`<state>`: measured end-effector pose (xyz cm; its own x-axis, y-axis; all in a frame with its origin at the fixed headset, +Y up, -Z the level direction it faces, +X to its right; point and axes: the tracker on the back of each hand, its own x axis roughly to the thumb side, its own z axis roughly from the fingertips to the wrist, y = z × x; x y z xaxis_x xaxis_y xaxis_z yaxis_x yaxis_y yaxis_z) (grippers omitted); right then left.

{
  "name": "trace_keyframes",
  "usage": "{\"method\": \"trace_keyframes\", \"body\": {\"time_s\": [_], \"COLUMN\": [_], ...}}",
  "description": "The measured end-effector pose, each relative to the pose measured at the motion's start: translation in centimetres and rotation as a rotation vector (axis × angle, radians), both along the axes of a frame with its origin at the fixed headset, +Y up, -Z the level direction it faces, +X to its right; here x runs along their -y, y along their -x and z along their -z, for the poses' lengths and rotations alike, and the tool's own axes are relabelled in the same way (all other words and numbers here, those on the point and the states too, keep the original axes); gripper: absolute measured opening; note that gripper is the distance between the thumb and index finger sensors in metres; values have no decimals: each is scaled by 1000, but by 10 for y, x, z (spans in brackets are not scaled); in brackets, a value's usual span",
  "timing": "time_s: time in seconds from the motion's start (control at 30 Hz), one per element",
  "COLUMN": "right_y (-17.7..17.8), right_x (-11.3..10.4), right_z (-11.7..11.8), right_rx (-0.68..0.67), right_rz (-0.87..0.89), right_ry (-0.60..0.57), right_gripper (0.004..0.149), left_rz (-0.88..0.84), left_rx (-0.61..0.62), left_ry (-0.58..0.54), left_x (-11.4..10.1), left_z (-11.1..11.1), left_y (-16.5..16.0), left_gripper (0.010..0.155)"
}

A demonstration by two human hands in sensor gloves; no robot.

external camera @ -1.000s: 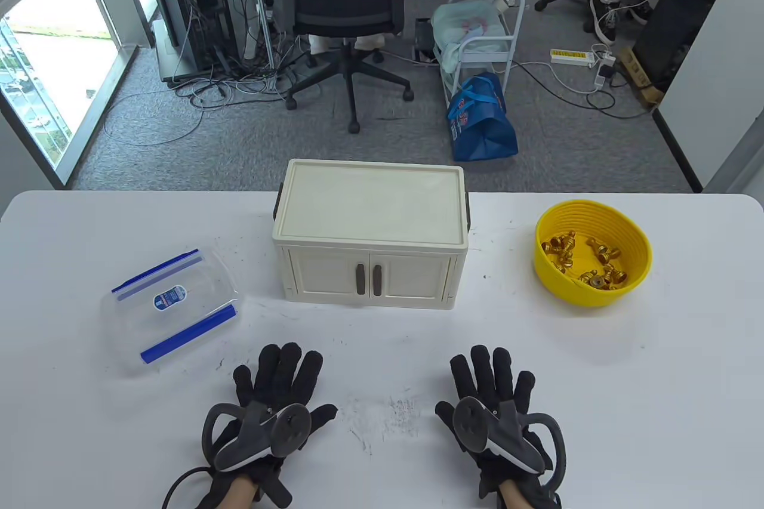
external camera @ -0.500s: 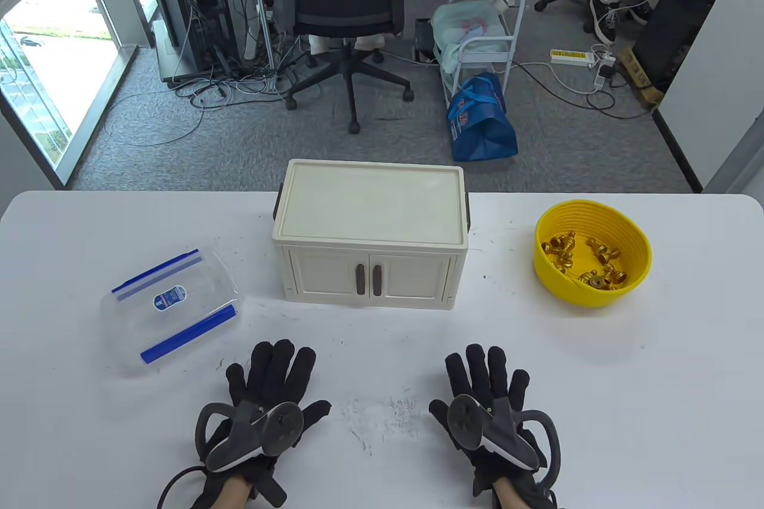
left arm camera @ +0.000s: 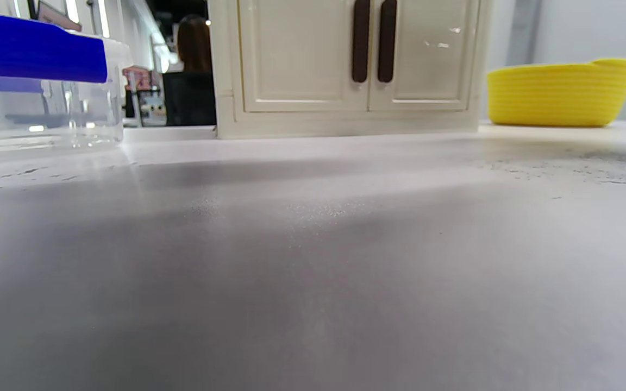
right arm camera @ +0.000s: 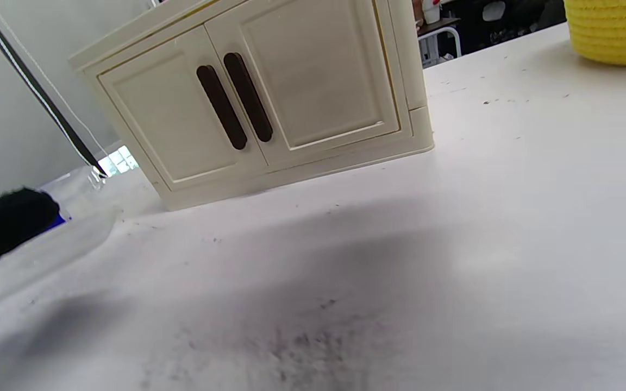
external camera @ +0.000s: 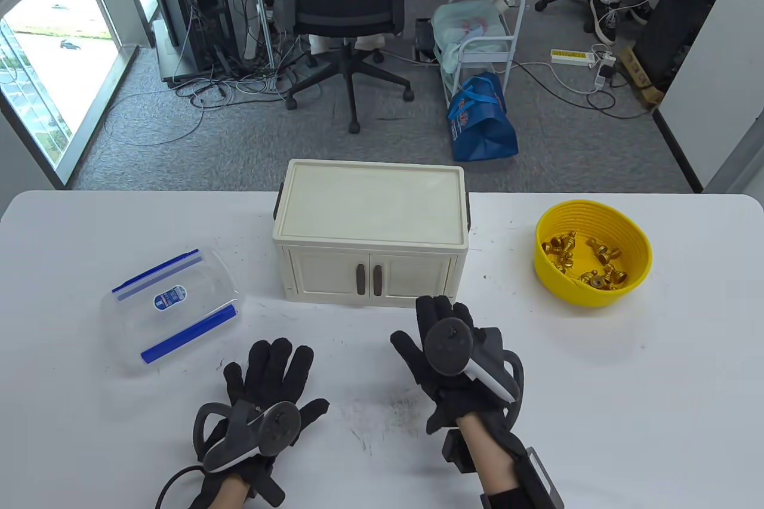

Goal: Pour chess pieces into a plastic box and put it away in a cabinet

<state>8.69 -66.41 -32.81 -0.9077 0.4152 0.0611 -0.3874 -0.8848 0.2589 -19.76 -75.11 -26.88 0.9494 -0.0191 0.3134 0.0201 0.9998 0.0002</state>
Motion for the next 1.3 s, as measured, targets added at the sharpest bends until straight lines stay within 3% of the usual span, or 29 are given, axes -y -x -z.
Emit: {"method": "trace_keyframes", "body": {"time_s": [0.17, 0.33, 0.57, 0.93, 1.3], "right_y": [9, 19, 43, 58, 66], "right_x": [-6, -2, 21, 39, 33], "right_z": [35, 68, 96, 109, 103], "right_rx": [97, 221, 276, 367, 417], "right_rz": [154, 175, 211, 304, 192], "right_ry": [65, 122, 209, 250, 158], "right_gripper": [76, 74, 67, 64, 58], "left_rz": [6, 19, 35, 38, 34], "left_rx": [-14, -18, -16, -19, -27], "left_ry": [2, 2, 6, 16, 20], "left_x": [-1, -1, -1, -1, -1], "left_z": [0, 1, 1, 1, 2], "left_y": [3, 3, 2, 2, 3], "left_gripper": [82, 82, 82, 82, 81]}}
